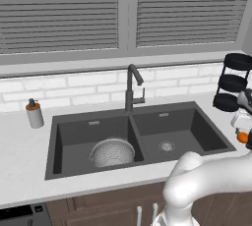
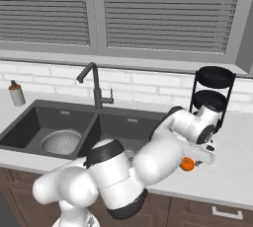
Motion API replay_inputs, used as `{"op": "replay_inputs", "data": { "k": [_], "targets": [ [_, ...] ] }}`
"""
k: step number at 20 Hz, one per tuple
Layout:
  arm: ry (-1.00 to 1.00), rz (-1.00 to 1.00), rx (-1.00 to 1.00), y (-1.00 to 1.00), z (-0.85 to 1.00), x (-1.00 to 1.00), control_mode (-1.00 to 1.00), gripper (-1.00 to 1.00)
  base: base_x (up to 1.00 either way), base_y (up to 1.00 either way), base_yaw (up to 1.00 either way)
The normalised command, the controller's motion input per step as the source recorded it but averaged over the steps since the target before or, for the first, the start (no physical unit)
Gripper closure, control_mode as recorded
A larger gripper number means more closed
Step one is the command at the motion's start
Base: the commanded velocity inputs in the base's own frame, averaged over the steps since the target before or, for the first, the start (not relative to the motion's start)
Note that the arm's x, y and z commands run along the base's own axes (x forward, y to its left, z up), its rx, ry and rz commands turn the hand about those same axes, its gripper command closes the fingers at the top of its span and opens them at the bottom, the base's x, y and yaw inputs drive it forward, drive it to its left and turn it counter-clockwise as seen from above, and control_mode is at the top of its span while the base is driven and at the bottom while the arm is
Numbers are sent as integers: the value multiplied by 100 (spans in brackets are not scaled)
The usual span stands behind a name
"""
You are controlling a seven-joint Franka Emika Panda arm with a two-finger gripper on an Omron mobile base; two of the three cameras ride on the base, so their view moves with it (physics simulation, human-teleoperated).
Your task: Put the colander in the sink, put the orange in the colander, and turn on the sink faucet and pour water over the colander.
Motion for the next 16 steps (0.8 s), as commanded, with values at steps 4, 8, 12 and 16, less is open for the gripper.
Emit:
{"op": "replay_inputs", "data": {
  "k": [4,8,12,16],
  "targets": [
    [0,0,0,0,-18,0,-100,-100,0,0,0],
    [0,0,0,0,-17,0,-100,-100,0,0,0],
    [0,0,0,0,-16,0,-100,-100,0,0,0],
    [0,0,0,0,-23,0,-100,100,0,0,0]
  ]
}}
